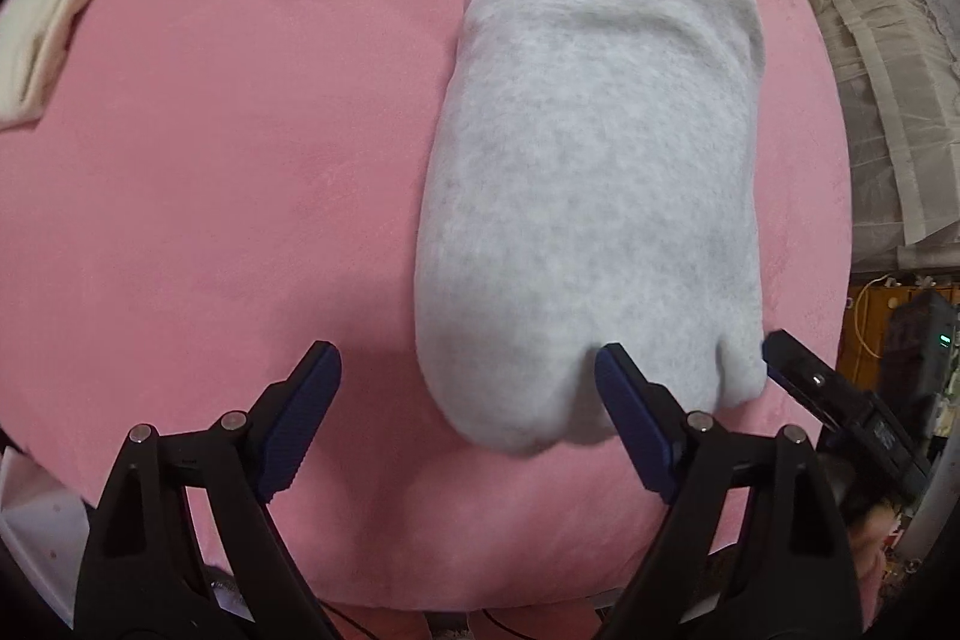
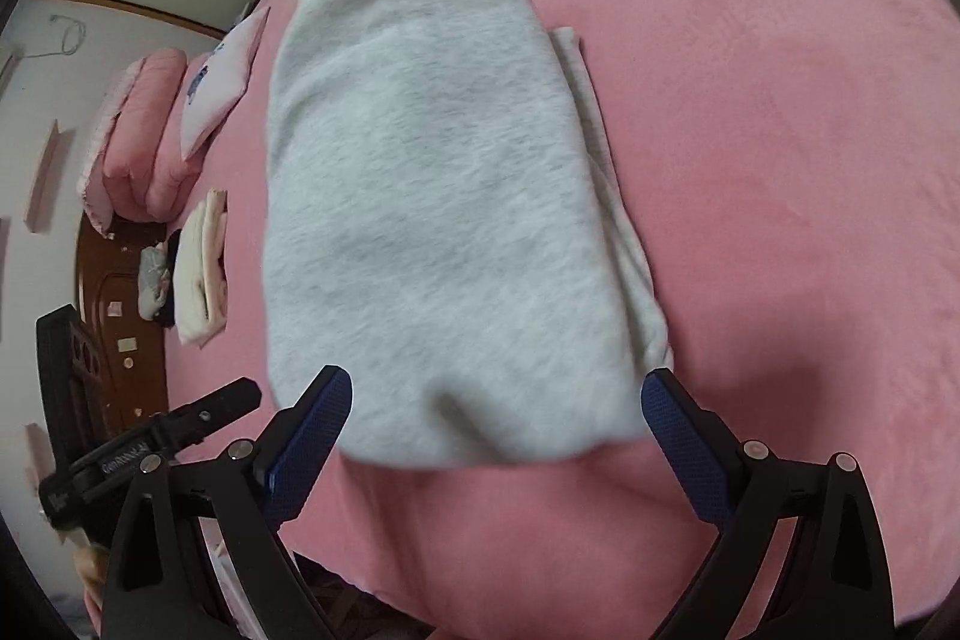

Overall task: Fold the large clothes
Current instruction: 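Grasp the folded sweatshirt end with both grippers and lift it, then carry the folded sweatshirt onto the cream hoodie bundle and release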

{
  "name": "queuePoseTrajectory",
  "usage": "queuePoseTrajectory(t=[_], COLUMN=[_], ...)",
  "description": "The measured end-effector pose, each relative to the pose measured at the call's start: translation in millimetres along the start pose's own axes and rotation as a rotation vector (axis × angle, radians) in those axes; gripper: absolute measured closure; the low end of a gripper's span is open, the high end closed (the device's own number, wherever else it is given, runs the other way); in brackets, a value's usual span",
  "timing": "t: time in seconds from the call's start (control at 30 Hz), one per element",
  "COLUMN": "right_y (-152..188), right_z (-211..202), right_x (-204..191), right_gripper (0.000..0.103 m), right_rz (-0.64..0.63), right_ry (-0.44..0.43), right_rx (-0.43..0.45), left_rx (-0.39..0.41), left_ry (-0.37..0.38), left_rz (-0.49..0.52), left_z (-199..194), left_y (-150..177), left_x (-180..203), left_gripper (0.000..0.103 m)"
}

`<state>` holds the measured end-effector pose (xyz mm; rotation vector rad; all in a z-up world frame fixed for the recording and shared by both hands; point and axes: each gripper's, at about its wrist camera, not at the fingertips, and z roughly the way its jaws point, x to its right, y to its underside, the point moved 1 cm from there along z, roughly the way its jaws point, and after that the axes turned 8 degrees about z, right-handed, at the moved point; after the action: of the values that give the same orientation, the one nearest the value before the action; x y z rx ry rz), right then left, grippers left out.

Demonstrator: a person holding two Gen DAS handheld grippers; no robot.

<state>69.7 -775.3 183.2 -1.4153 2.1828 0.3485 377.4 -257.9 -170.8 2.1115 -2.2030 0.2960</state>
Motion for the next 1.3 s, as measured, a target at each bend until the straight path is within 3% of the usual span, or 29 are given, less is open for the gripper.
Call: queuePoseTrajectory(t=[0.2, 0.33, 0.43, 0.6, 0.67, 0.73, 0.8, 0.83, 0.9, 0.97, 1.17, 1.3], right_y=[-52.1, -70.6, -79.5, -89.2, -94.7, -98.4, -96.7, -96.3, -92.8, -86.2, -67.3, -48.9], right_z=[52.0, 77.9, 90.9, 114.3, 126.2, 135.0, 136.0, 135.6, 127.9, 120.4, 97.7, 72.2], right_x=[31.7, 42.5, 47.4, 52.3, 51.5, 45.0, 45.0, 45.7, 46.0, 42.7, -7.1, -44.2], right_gripper=[0.007, 0.007, 0.007, 0.011, 0.012, 0.020, 0.041, 0.046, 0.058, 0.062, 0.065, 0.065], right_rz=[-0.032, 0.000, 0.036, 0.083, 0.093, 0.083, 0.108, 0.123, 0.119, 0.117, -0.046, -0.145], right_ry=[0.002, -0.086, -0.139, -0.325, -0.363, -0.389, -0.430, -0.447, -0.446, -0.448, -0.373, -0.343], right_rx=[-0.042, -0.116, -0.147, -0.216, -0.250, -0.281, -0.300, -0.300, -0.271, -0.252, -0.191, -0.149], left_rx=[-0.013, -0.024, -0.028, 0.011, 0.029, 0.039, 0.055, 0.065, 0.099, 0.142, 0.249, 0.291], left_ry=[0.158, 0.329, 0.446, 0.483, 0.496, 0.497, 0.492, 0.494, 0.506, 0.513, 0.547, 0.642], left_rz=[-0.019, -0.027, -0.064, -0.031, -0.033, -0.036, -0.037, -0.041, -0.056, -0.073, -0.131, -0.222], left_z=[30.5, 61.1, 81.0, 84.4, 85.7, 85.0, 83.8, 83.8, 79.7, 74.6, 46.1, 24.2], left_y=[-33.9, -44.5, -43.7, -40.1, -38.5, -36.9, -33.9, -32.6, -26.4, -12.3, 19.5, 46.1], left_x=[-17.1, -26.7, -37.0, -40.4, -42.1, -42.8, -40.8, -41.0, -45.3, -44.2, -50.6, -72.6], left_gripper=[0.016, 0.001, 0.000, 0.000, 0.000, 0.001, 0.002, 0.003, 0.005, 0.009, 0.017, 0.020])
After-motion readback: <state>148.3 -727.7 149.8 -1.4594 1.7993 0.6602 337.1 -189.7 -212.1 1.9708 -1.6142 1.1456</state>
